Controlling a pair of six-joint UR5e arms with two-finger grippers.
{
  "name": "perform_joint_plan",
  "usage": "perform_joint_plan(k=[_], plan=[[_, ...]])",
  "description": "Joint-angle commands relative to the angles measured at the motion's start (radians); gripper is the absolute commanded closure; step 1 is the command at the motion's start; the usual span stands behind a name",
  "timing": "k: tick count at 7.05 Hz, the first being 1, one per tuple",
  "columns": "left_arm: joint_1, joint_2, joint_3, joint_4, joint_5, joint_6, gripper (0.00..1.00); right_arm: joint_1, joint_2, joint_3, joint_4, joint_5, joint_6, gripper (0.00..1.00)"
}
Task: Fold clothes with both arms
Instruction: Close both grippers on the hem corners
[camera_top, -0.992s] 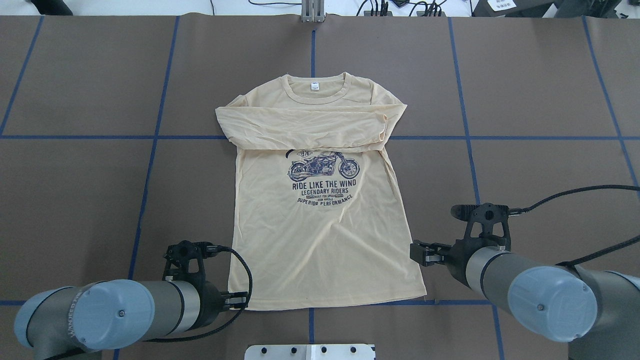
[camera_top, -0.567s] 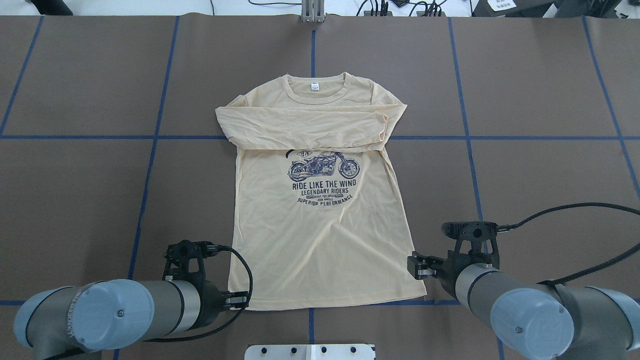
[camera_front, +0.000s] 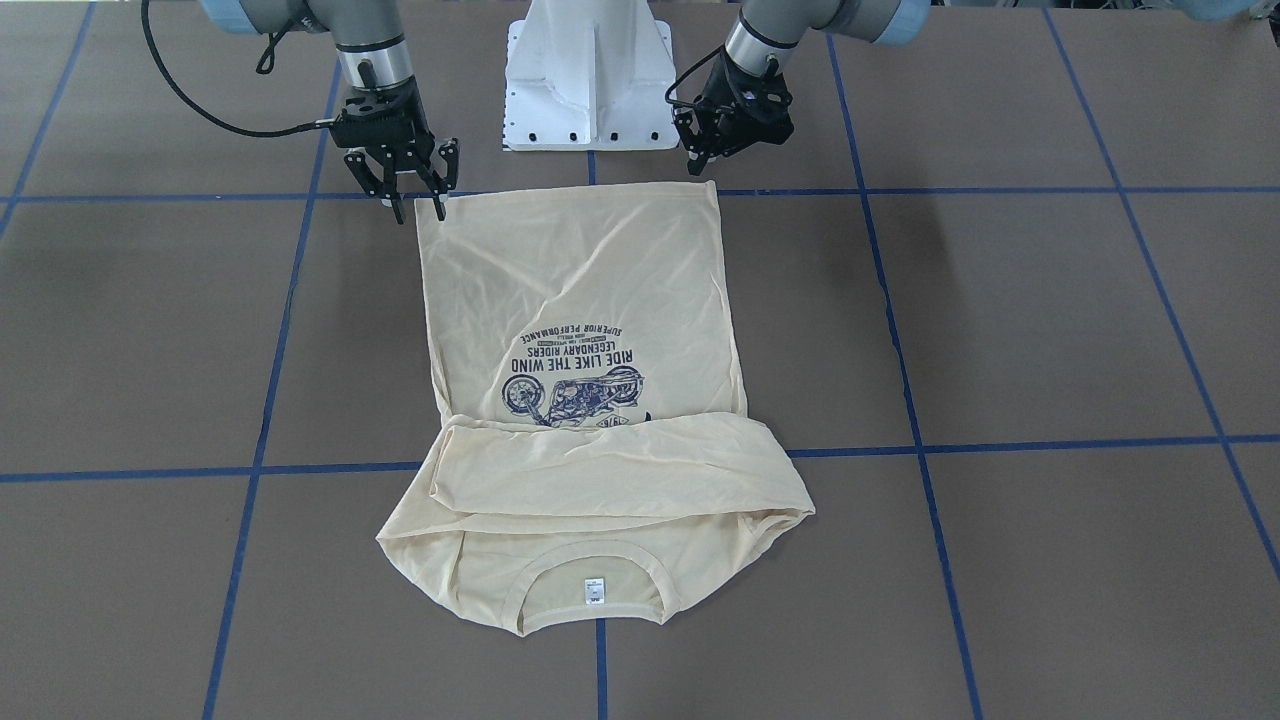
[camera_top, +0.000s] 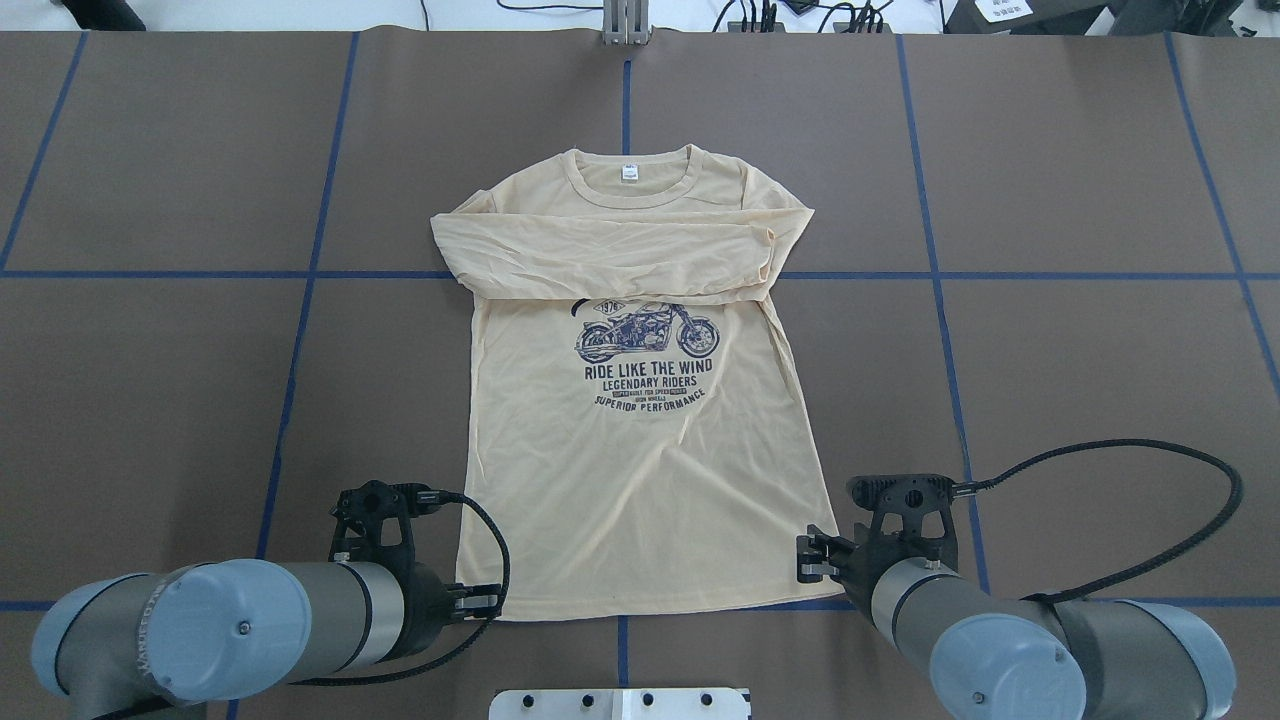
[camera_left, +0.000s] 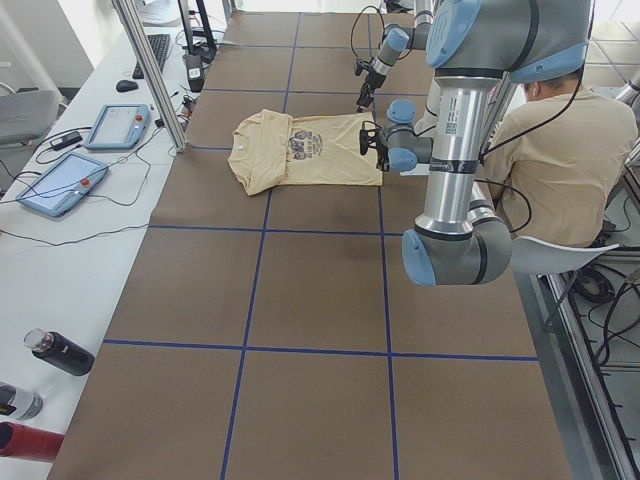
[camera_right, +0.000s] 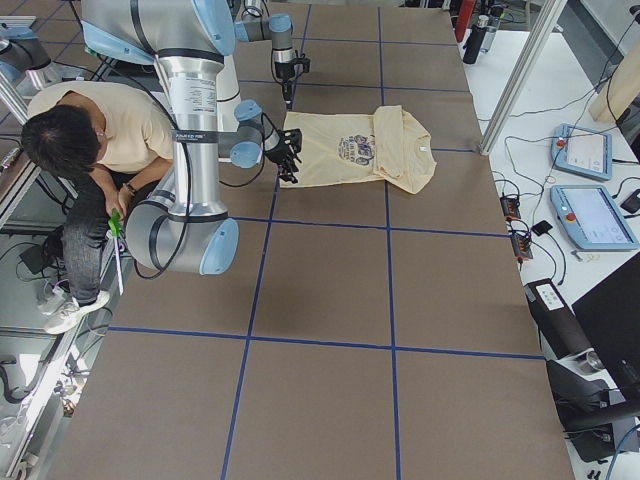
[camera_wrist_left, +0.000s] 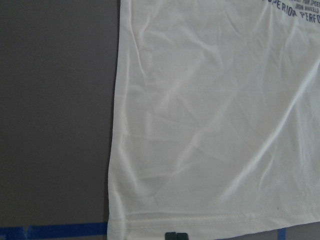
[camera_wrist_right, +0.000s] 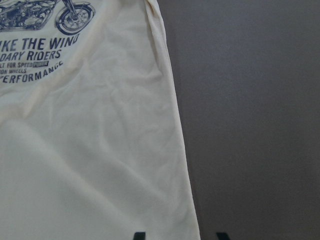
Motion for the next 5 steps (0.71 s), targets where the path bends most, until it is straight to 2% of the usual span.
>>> perform_joint_plan(k=[1,2,3,5], plan=[[0.000,-0.002,0.000,0.000,-0.002,0.000,1.00,-0.024,-0.002,-0.003,-0.006,-0.010,0.002,0.58],[0.000,-0.002,0.000,0.000,-0.002,-0.002,1.00,-0.034,-0.008,-0.006,-0.008,-0.011,0.003,0.58],[0.000,0.000,0.000,0.000,-0.002,-0.002,1.00,-0.045,-0.010,-0.011,-0.016,-0.023,0.003,0.62],[0.000,0.001,0.000,0.000,0.001,-0.002,1.00,-0.054,-0.004,-0.012,-0.066,-0.028,0.003,0.62]])
